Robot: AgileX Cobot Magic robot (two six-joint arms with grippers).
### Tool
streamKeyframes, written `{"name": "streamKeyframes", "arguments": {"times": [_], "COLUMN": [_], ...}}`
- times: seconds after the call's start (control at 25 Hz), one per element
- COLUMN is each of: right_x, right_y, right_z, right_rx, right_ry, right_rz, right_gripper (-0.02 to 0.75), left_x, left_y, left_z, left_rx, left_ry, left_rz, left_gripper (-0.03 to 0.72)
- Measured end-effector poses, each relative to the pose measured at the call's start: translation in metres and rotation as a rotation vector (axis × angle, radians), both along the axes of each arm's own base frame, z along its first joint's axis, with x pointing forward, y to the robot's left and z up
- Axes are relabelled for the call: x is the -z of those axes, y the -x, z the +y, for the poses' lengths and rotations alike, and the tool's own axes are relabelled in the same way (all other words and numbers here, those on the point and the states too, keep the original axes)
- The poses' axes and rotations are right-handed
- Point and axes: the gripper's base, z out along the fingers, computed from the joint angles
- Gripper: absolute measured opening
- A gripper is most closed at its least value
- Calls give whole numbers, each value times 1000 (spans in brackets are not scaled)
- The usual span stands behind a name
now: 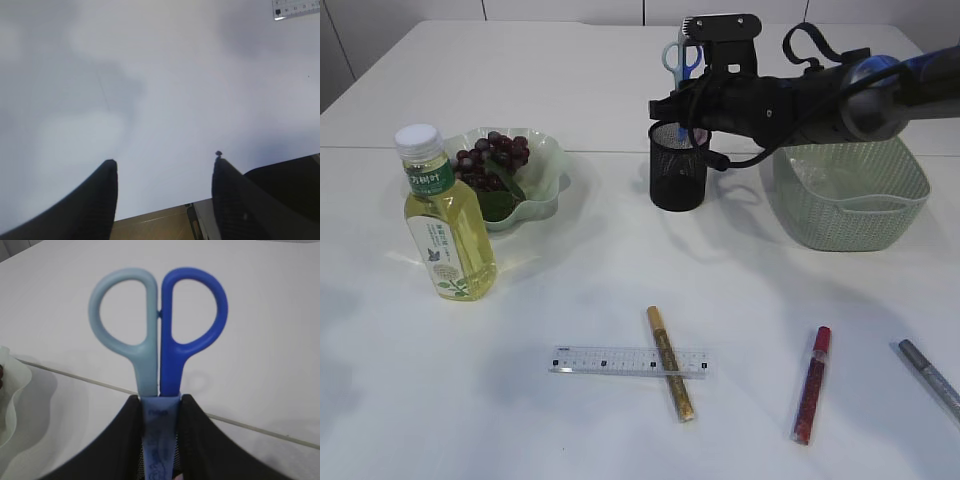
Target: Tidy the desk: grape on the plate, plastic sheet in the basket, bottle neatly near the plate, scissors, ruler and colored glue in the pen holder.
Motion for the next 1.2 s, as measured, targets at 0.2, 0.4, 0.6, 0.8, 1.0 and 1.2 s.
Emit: {"name": "streamKeyframes", "arguments": {"times": [0.2, 0.4, 0.6, 0.8, 1.0, 1.2], "right_x": [0, -1, -9, -40, -84, -109], "right_y": [0, 0, -3, 2, 16, 30], "right_z": [0, 0, 3, 5, 4, 2], "right_rx": [-1, -2, -18, -52, -87, -70], "right_ry": [2, 2, 16, 44, 66, 44], "right_rz": [8, 9, 82, 204, 339, 526], "right_gripper": [275, 305, 307, 309, 311, 324], "left_x": [0, 0, 0, -1, -1, -2], "left_y": [0, 0, 0, -2, -4, -5], "left_z": [0, 0, 0, -1, -2, -1], "left_rx": [0, 0, 0, 1, 7, 27], "left_ry": [0, 0, 1, 7, 15, 5], "left_rz": [0, 0, -1, -19, -46, -57], "left_gripper": [435, 435, 435, 435, 435, 435]}}
